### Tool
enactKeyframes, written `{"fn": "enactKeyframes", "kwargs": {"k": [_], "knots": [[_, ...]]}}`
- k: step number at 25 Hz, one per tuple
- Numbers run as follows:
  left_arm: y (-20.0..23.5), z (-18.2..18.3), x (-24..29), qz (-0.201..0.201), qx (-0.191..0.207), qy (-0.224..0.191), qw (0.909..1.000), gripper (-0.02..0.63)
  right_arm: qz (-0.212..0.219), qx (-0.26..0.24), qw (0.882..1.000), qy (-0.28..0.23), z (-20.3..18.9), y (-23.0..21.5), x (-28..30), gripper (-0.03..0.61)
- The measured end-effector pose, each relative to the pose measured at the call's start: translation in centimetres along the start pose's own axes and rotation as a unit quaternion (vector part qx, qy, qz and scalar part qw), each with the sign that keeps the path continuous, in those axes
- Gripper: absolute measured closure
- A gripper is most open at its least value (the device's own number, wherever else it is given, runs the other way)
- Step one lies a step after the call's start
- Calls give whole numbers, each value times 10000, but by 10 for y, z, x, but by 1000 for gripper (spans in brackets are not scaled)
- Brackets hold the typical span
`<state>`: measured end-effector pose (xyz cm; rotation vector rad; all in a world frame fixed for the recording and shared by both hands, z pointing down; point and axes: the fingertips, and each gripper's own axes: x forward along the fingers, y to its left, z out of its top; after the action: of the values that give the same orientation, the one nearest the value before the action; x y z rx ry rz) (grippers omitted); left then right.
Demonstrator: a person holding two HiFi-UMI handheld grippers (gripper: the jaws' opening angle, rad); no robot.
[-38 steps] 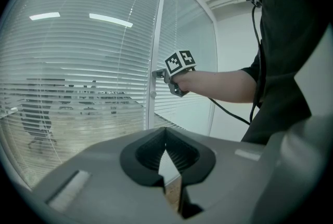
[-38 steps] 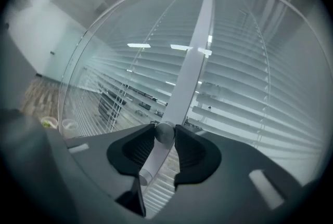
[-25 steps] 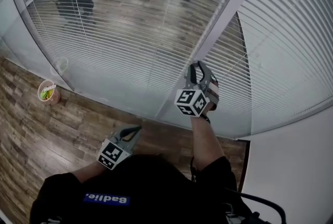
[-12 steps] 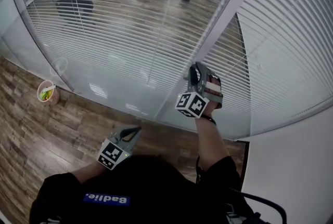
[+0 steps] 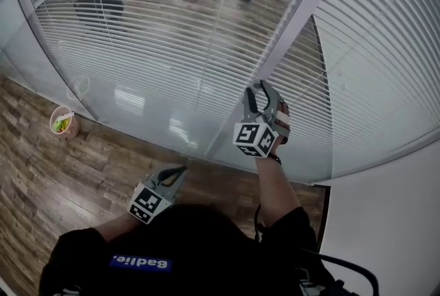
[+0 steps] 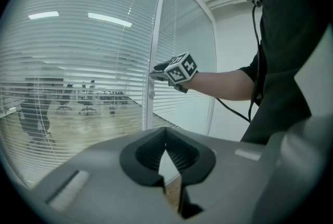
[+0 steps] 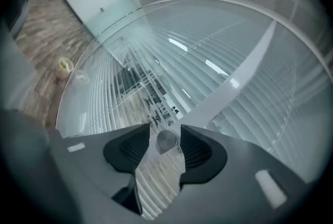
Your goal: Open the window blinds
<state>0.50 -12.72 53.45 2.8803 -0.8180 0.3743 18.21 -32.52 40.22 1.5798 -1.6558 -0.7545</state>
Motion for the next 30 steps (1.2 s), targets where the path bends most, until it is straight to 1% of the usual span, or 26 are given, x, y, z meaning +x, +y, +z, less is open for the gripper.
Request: {"fn": "enactKeyframes", "kwargs": {"k": [3,4,5,6,8,11,14,17,23,27,30], "knots": [[1,-1,-1,31,-16,4,10000,614,-57,804,9967,94,-3,-4,2,390],[0,-1,-2,38,-13,4,10000,614,-77,1002,9948,147,-5,-5,3,396],[0,-1,-2,45,-11,5,10000,614,-105,1167,9929,182,-6,-6,3,415],[1,-1,-3,51,-11,7,10000,614,-148,1272,9916,200,-7,-7,3,448],[0,-2,-4,60,-21,13,10000,614,-250,1235,9917,238,-7,-9,4,451],[1,-3,-6,67,-37,14,10000,614,-300,789,9959,318,-7,-7,4,456],[1,-3,-5,56,-37,12,10000,614,-248,26,9988,412,-7,-4,5,459],[-1,-3,-4,29,-38,3,10000,614,-159,-625,9968,463,-8,-1,5,459],[-3,-2,-3,-33,-17,-18,10000,614,-29,-1495,9876,485,-8,3,5,459],[-4,-3,-2,-61,-8,-14,10000,614,89,-2161,9753,455,-10,7,4,457],[-4,-3,-4,-68,-11,-14,10000,614,155,-2421,9692,426,-9,9,3,457]]}}
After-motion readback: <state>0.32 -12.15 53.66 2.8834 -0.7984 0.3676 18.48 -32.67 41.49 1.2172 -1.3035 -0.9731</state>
